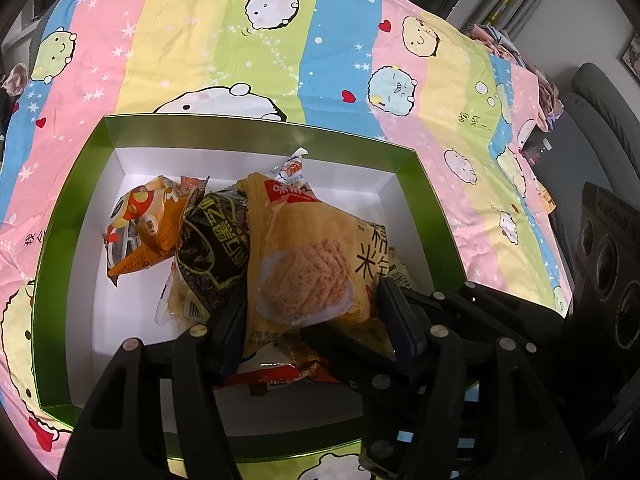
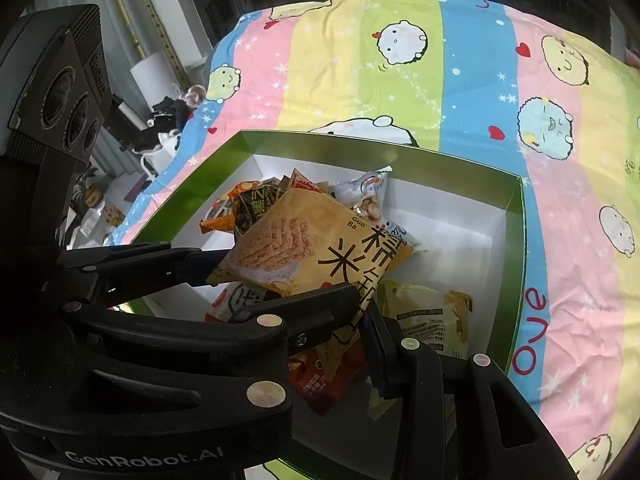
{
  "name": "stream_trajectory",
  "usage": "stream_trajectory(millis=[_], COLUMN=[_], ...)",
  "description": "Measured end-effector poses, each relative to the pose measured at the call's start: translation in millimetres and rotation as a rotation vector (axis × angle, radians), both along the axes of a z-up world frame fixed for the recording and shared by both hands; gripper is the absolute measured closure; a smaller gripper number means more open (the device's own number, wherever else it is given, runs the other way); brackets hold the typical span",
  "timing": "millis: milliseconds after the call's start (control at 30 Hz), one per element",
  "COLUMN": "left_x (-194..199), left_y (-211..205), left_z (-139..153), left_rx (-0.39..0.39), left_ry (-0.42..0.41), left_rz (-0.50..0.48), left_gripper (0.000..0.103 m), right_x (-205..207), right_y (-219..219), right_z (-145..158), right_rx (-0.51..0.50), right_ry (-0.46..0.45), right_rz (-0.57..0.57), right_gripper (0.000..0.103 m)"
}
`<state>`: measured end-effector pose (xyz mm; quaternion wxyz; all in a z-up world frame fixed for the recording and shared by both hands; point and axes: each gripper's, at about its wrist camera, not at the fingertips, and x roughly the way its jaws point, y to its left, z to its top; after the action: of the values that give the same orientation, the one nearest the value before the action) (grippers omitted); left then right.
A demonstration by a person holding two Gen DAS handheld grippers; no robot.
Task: Organize snacks
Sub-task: 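Lower the yellow bag with both grippers onto the snacks in the box, then open both grippers to release the yellow bag in the box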
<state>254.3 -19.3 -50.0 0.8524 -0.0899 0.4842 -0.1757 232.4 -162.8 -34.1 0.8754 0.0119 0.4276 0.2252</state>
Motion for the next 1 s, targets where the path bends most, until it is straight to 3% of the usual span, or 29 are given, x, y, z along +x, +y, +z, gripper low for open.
stream_trajectory(millis=[467,800,900,1000], left_x=[-1.2,-4.1,-5.6,-6.6], left_y=[-2.7,0.0,1.2,3.5], left_z=[-1.9,-0.7,0.2,1.1], left_rx=[0.033,0.049,0.06,0.065], left_ry=[0.019,0.016,0.012,0.009], left_rz=[0.028,0.057,0.069,0.08], left_gripper=[0.024,0.022,0.012,0.011], right_x=[-1.6,-5.2,-5.5,-5.8], right_y=[1.4,3.4,2.7,1.4], right_z=[0.5,5.0,7.6,9.6], right_rx=[-0.014,-0.047,-0.05,-0.058], right_ry=[0.015,-0.007,-0.012,-0.019], right_rz=[-0.012,-0.029,-0.033,-0.045], right_gripper=[0.057,0.041,0.037,0.029])
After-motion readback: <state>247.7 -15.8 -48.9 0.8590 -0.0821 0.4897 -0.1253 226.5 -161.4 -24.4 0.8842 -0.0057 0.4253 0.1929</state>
